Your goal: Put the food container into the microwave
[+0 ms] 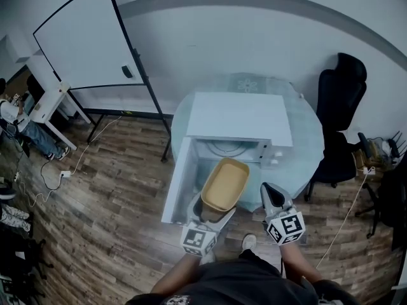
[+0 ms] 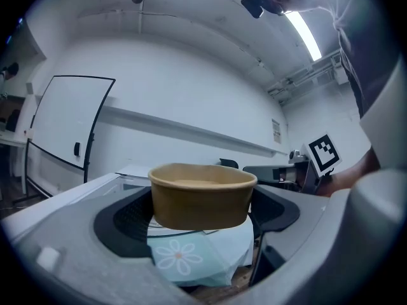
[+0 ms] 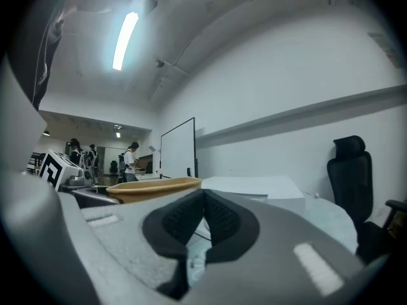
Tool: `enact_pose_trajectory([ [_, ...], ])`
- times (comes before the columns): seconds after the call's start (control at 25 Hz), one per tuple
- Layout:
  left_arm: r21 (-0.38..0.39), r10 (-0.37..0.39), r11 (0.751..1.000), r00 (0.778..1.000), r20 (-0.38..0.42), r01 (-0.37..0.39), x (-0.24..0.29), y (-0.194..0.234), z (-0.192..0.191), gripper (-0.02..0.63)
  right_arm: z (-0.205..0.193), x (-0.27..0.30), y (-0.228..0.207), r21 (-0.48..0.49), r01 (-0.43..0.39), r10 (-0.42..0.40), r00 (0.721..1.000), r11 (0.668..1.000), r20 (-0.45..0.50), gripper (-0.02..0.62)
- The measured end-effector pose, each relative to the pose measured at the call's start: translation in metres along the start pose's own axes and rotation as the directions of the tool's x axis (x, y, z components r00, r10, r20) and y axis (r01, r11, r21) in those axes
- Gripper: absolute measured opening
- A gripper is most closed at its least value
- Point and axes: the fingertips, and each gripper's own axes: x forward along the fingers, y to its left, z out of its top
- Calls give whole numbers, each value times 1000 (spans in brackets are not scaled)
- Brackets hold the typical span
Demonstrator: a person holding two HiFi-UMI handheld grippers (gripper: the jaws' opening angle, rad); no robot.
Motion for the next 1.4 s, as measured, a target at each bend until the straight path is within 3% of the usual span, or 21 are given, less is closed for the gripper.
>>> enact_pose_trajectory([
  [0.24, -1, 114, 993, 992, -58, -114, 19, 5, -13, 488, -12, 27, -24, 26, -97, 97, 995, 995, -17, 2],
  [0.4, 15, 180, 984, 982, -48, -180, 31, 17, -19, 488, -17, 47, -34, 41, -157, 158, 987, 987, -26, 2],
  [0.56, 35, 248, 968, 967, -55, -247, 43, 22, -29, 488, -26, 61, -39, 43, -233, 234, 971, 972, -37, 2],
  [0.84, 69, 341, 939, 937, -70, -337, 67, 27, -39, 488, -36, 74, -54, 40, -291, 292, 956, 956, -38, 2],
  [1.12, 60, 374, 927, 923, -93, -370, 80, 42, -52, 488, -40, 94, -60, 65, -316, 320, 946, 946, -55, 2],
  [1.4, 34, 368, 930, 923, -112, -366, 89, 64, -69, 488, -55, 116, -53, 99, -317, 326, 941, 943, -90, 2],
])
